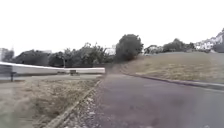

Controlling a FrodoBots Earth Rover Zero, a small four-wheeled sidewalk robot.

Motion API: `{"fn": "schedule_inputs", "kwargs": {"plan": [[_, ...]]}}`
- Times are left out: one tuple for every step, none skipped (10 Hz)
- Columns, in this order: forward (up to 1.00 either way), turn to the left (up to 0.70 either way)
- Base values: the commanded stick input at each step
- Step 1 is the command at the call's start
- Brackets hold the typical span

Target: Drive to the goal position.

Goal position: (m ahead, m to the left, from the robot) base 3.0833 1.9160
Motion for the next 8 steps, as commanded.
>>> {"fn": "schedule_inputs", "kwargs": {"plan": [[0.45,0.00],[0.45,0.00],[0.45,0.00],[0.45,0.00],[0.45,0.00],[0.45,0.00],[0.45,0.07],[0.45,0.15]]}}
